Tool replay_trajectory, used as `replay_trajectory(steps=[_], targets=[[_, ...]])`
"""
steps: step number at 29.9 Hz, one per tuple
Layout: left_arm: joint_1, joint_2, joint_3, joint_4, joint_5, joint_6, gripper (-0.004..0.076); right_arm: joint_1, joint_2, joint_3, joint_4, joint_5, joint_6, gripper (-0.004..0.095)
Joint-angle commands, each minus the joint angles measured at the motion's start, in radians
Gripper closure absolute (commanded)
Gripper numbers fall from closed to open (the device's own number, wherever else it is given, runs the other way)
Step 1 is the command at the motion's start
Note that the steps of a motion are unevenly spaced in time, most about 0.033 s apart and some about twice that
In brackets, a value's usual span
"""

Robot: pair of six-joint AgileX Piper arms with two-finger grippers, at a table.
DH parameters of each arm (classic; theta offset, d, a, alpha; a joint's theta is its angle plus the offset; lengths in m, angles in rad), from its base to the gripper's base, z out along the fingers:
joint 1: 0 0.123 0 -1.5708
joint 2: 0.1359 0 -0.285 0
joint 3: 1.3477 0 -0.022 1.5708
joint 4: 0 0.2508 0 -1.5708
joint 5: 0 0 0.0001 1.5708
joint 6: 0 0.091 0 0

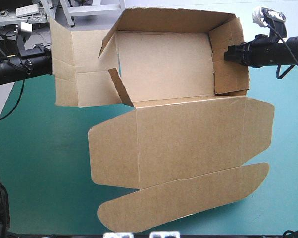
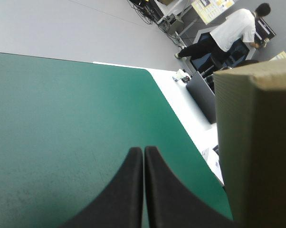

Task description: Fold the box

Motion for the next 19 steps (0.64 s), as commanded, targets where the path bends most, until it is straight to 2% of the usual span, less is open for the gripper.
replay_trajectory(steps=[1, 5, 9, 19], targets=[[-0.026, -0.054, -0.029, -0.038, 0.06, -0.013, 0.072, -0.004, -0.03, -0.03, 0.107, -0.079, -0.011, 0.0909], [-0.065, -0.055, -0.029, -0.054, 0.06, -0.03, 0.072, 0.013, -0.022, -0.03, 0.104, -0.109, -0.023, 0.0909], [-0.109, -0.057, -0.029, -0.083, 0.06, -0.03, 0.072, 0.057, -0.022, -0.028, 0.003, -0.175, -0.011, 0.0908], [-0.133, -0.121, -0.029, -0.066, 0.06, -0.028, 0.072, 0.152, -0.022, -0.028, -0.133, -0.322, 0.02, 0.0908]])
